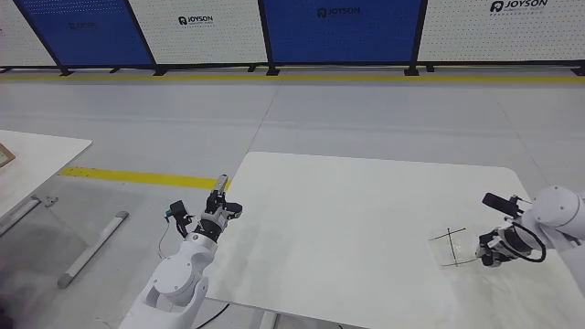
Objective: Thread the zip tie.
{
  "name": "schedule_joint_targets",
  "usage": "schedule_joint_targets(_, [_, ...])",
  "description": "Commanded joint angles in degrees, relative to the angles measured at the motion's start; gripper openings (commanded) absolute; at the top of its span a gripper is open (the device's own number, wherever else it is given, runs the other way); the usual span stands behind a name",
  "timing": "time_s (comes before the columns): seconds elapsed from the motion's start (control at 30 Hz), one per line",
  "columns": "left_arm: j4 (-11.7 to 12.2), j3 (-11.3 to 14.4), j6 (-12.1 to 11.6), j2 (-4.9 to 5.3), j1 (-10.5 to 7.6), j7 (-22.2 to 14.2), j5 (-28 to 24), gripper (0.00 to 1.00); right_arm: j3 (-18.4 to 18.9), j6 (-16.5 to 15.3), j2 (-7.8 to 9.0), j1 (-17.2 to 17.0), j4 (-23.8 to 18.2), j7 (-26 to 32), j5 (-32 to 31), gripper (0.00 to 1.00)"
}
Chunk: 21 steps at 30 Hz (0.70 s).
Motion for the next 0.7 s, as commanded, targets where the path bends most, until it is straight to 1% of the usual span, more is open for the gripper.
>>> schedule_joint_targets(0.0, [0.0,0.0,0.0,0.0,0.0,0.0,0.0,1.0,-0.2,0.0,-0.06,0.1,0.2,0.0,0.1,0.11])
schedule_joint_targets(0.13, [0.0,0.0,0.0,0.0,0.0,0.0,0.0,1.0,-0.6,0.0,-0.17,0.4,0.4,0.0,0.4,0.08])
schedule_joint_targets(0.17, [0.0,0.0,0.0,0.0,0.0,0.0,0.0,1.0,-0.7,0.0,-0.19,0.5,0.5,0.0,0.5,0.04])
schedule_joint_targets(0.23, [0.0,0.0,0.0,0.0,0.0,0.0,0.0,1.0,-0.8,0.0,-0.2,0.7,0.5,0.0,0.6,0.0])
schedule_joint_targets(0.5, [0.0,0.0,0.0,0.0,0.0,0.0,0.0,1.0,-0.6,0.0,0.43,0.8,-0.6,0.0,0.8,0.0])
schedule_joint_targets(0.67, [0.0,0.0,0.0,0.0,0.0,0.0,0.0,1.0,1.2,-0.1,1.54,0.3,-2.1,0.0,1.1,0.0])
